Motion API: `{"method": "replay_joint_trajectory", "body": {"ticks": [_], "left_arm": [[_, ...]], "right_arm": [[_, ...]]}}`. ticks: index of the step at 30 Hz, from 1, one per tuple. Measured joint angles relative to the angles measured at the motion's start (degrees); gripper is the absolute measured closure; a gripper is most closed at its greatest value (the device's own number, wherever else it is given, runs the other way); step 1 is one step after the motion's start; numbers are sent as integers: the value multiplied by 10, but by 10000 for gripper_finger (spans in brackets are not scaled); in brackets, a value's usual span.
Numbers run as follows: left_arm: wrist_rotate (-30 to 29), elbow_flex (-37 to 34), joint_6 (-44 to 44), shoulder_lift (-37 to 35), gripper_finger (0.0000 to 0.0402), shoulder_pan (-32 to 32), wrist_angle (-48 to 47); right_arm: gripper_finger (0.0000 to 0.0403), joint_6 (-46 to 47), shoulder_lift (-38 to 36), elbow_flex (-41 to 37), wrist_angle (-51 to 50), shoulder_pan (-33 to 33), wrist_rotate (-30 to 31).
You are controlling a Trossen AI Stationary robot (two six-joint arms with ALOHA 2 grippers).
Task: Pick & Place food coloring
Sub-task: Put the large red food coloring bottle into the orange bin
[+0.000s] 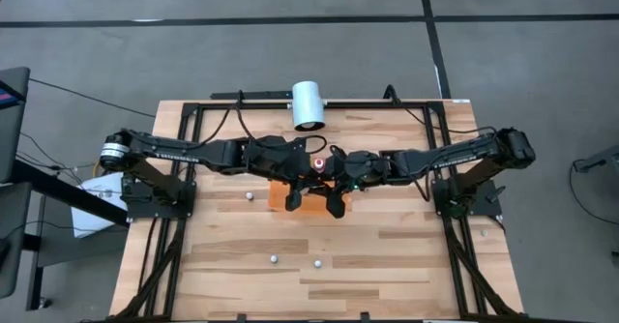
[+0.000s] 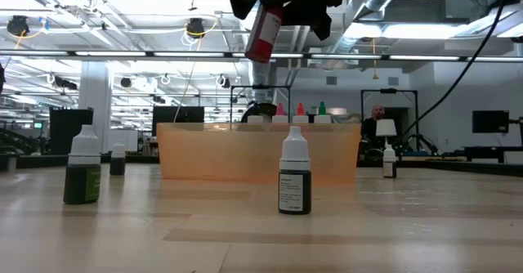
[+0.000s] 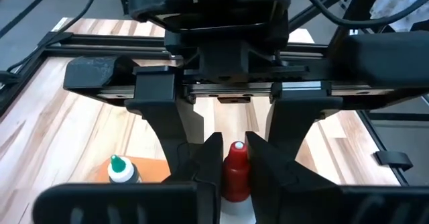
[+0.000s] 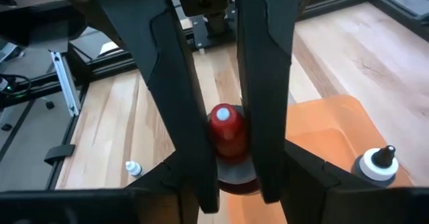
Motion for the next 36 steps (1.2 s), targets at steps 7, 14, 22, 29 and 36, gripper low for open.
{"method": "replay_joint_trajectory", "body": {"ticks": [7,14,22,29,36], "left_arm": [[-4,0,6,0,369,3,-15],[-12,-1,9,-2,369,9,-52],[-99,-1,30,-15,369,13,-98],[-139,-15,29,-21,369,34,-93],[-143,-94,-7,-75,369,66,-31]], "right_arm": [[240,-3,0,0,-2,0,0],[205,-3,-1,2,-21,0,-28],[184,12,-1,2,-70,1,-39],[188,24,-1,1,-130,4,-68],[193,33,-1,1,-182,20,-72]]}}
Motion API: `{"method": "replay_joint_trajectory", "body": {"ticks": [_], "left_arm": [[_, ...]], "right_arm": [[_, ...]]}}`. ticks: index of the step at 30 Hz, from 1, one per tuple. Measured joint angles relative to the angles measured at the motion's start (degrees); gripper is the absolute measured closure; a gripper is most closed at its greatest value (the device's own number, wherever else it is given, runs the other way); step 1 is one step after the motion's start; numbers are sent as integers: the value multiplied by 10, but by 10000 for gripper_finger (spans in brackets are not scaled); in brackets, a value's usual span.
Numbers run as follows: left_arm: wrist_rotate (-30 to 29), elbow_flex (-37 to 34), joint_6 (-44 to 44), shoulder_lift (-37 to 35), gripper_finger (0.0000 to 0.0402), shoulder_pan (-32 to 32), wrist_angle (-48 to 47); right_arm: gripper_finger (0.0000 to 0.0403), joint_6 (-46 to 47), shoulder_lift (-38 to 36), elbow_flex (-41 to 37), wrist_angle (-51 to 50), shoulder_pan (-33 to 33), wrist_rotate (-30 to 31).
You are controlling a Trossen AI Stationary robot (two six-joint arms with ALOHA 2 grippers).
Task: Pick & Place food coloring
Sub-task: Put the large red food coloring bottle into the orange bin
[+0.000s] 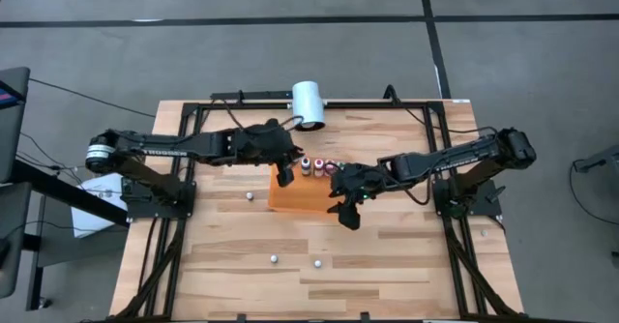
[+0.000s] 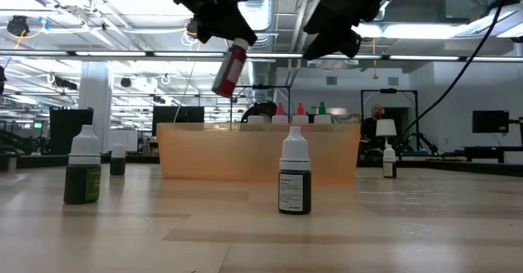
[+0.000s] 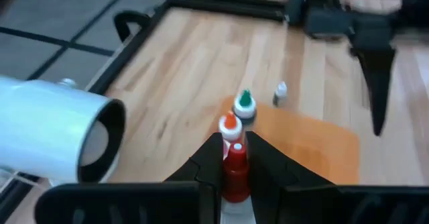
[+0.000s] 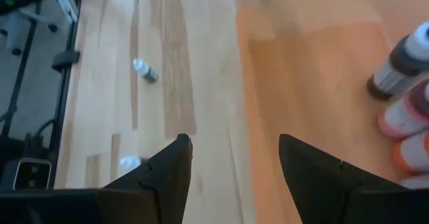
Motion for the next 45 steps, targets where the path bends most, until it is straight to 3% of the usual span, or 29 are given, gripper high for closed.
{"method": "replay_joint_trajectory", "body": {"ticks": [10,15,22,27,39,45], "left_arm": [[-51,-139,-61,-85,369,2,150],[-90,-197,-65,-87,369,-12,259],[-119,-247,-68,-77,369,-17,335],[-124,-280,-69,-77,369,-17,396],[-149,-320,-82,-75,368,-17,431],[-143,-321,-77,-5,369,-17,515]], "right_arm": [[203,9,0,0,-32,16,0],[209,15,0,0,-58,17,0],[209,22,-2,-1,-109,46,2],[206,61,-7,-1,-116,74,60],[210,194,-82,-1,-182,152,212],[210,265,-99,-1,-193,196,250]]}}
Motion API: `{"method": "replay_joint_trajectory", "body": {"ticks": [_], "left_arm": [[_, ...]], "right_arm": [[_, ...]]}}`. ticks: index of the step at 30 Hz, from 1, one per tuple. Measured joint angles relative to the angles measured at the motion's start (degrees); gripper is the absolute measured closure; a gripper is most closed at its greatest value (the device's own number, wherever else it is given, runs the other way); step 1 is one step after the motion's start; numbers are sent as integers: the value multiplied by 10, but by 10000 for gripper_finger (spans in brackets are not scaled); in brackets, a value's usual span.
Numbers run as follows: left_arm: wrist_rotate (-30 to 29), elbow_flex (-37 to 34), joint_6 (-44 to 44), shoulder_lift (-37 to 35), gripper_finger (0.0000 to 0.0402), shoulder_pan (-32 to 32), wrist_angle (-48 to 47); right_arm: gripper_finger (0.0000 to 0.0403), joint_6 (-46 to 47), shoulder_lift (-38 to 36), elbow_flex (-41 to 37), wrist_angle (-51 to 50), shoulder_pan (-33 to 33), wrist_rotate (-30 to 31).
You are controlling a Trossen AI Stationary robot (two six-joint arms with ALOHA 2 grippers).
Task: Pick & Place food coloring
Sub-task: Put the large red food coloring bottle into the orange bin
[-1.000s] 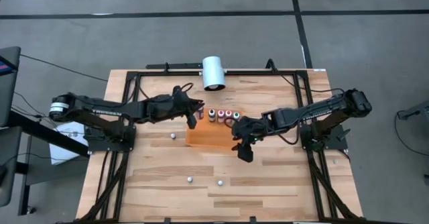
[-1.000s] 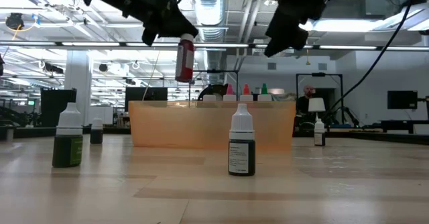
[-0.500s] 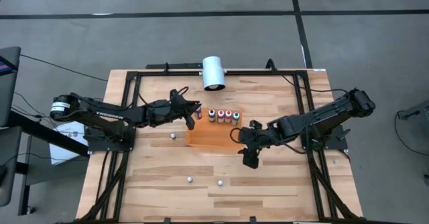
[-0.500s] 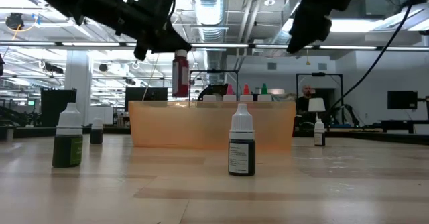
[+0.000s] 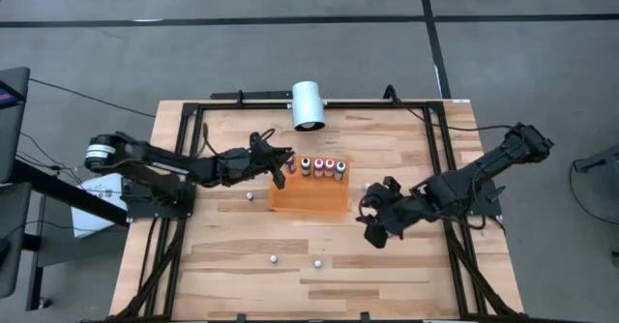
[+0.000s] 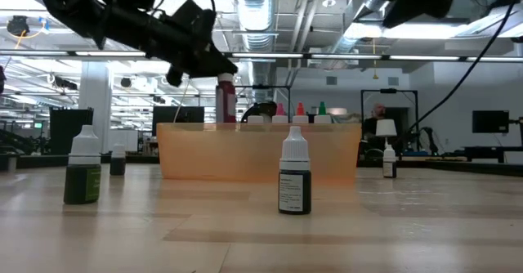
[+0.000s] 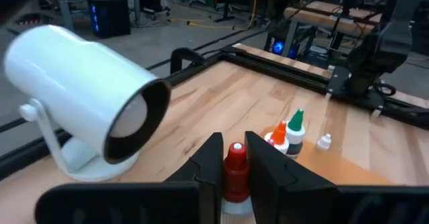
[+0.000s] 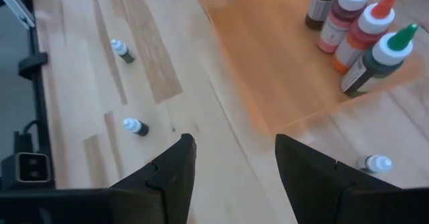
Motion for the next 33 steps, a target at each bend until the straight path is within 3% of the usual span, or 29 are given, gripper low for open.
{"method": "replay_joint_trajectory", "body": {"ticks": [4,10,18,27,33], "left_arm": [[1,0,-2,52,368,2,51],[-15,0,4,60,369,4,59],[-18,1,1,61,368,6,26],[-19,1,9,141,367,7,91],[-27,1,20,145,367,17,113]], "right_arm": [[213,45,2,0,-7,21,5],[212,94,6,0,-11,46,5],[214,104,6,0,-15,47,5],[215,119,6,0,-11,47,3],[215,135,6,0,-11,48,-1]]}}
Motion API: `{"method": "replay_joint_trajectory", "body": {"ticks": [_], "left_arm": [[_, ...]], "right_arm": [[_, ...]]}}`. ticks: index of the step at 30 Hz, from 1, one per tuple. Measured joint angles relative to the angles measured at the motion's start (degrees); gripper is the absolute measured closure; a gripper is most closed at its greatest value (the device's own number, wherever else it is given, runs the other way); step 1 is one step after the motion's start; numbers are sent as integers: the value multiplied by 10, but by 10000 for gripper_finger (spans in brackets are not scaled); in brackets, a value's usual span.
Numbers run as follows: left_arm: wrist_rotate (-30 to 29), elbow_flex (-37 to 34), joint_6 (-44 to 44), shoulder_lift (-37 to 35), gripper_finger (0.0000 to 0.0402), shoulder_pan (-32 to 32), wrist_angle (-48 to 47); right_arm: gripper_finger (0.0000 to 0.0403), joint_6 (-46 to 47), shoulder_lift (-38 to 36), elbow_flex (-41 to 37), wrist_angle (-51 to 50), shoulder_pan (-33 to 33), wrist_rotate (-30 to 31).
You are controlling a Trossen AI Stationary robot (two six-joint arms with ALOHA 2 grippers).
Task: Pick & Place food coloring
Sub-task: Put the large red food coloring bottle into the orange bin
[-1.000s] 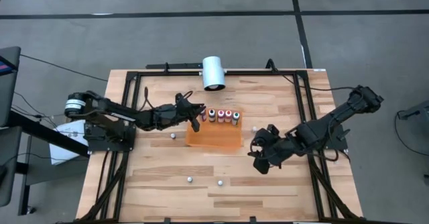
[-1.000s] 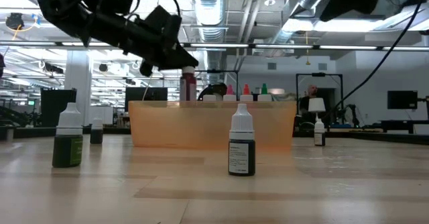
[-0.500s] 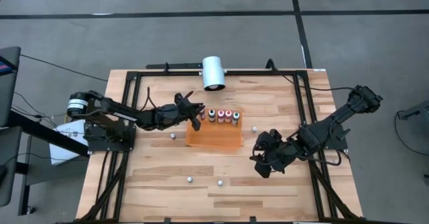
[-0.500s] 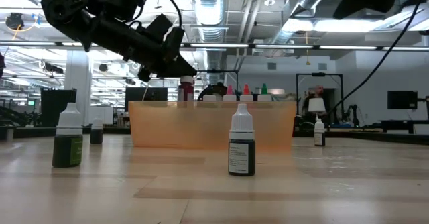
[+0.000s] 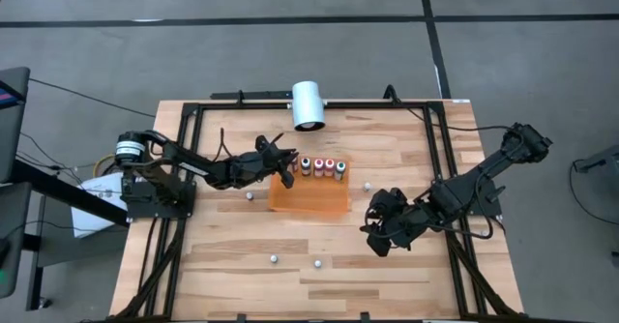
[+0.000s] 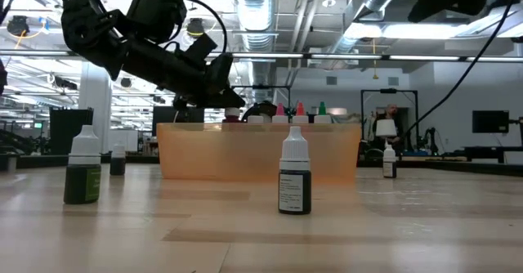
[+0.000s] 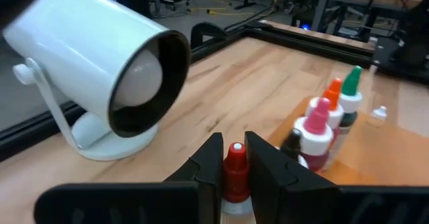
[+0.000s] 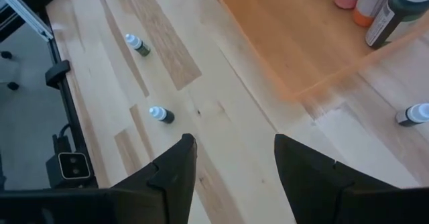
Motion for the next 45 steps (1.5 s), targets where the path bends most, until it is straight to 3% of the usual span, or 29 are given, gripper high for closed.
{"method": "replay_joint_trajectory", "body": {"ticks": [18,25,40,45], "left_arm": [[4,0,-1,0,365,-2,-13],[-34,0,7,0,363,-20,-14],[-58,0,2,1,361,-33,-16],[-70,0,0,43,361,-45,37]], "right_arm": [[214,-6,0,0,-1,-1,1],[216,-7,0,0,-1,-1,2],[219,-7,0,0,0,-1,3],[216,-15,0,0,1,-1,3]]}}
